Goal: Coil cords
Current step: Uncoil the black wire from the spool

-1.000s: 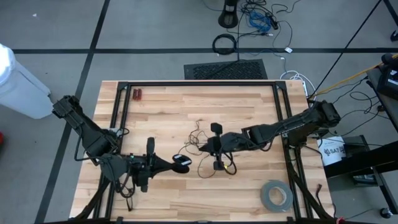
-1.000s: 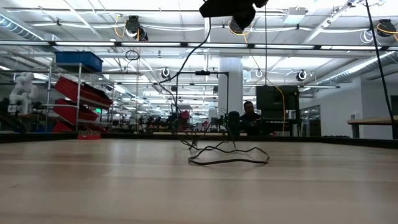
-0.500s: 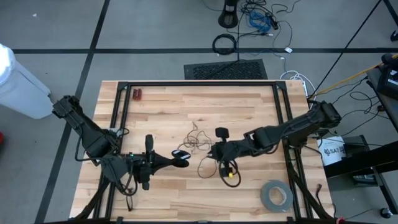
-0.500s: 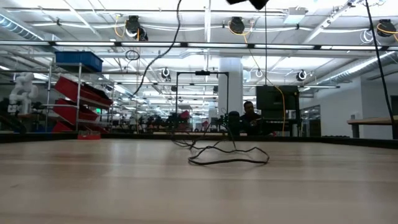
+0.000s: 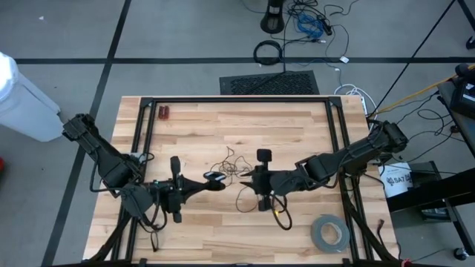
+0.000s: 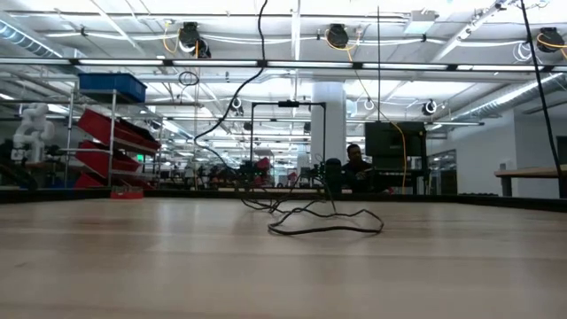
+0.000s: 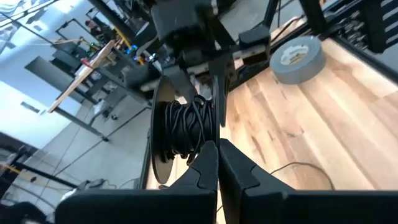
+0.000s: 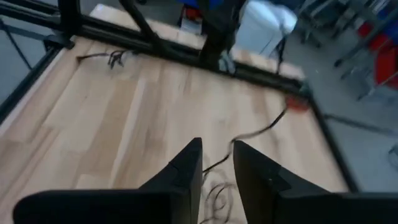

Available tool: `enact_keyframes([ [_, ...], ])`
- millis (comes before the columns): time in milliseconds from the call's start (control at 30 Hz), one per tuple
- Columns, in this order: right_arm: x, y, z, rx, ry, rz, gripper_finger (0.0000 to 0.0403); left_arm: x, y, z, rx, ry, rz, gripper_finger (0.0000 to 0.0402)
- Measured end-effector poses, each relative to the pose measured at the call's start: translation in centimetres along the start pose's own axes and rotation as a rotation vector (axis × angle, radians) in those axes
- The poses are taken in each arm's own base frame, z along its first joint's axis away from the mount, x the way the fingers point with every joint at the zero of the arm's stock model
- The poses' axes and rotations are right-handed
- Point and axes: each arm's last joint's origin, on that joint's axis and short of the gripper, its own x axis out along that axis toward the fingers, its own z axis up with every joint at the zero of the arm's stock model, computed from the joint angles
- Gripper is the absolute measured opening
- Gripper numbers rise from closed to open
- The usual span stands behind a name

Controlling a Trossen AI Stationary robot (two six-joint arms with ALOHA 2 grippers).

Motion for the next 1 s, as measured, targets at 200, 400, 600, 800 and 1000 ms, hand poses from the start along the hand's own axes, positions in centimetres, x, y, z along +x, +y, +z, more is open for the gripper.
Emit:
enact_keyframes([
  [200,-1.1,-1.5,0.3,-0.056,-0.005,-0.019,0.0082,1.3,1.3,-0.7,-0.056,0.033,0.034,0.0000],
  [400,-4.7,-4.0,-0.2,-0.056,0.079,-0.044,0.0082,4.0,2.0,-2.8,-0.117,0.061,0.018,0.0000],
  [600,-8.5,-5.3,-1.7,0.042,0.120,-0.035,0.0082,6.1,2.9,-3.8,-0.157,-0.072,-0.083,0.0000],
  [800,-8.2,-4.0,-5.0,0.086,-0.024,-0.008,0.0082,7.4,4.6,-4.5,-0.161,-0.146,-0.137,0.0000],
  [1000,-6.8,-3.3,-6.5,0.026,-0.254,-0.055,0.0087,8.2,6.1,-5.4,-0.187,-0.150,-0.152,0.0000],
])
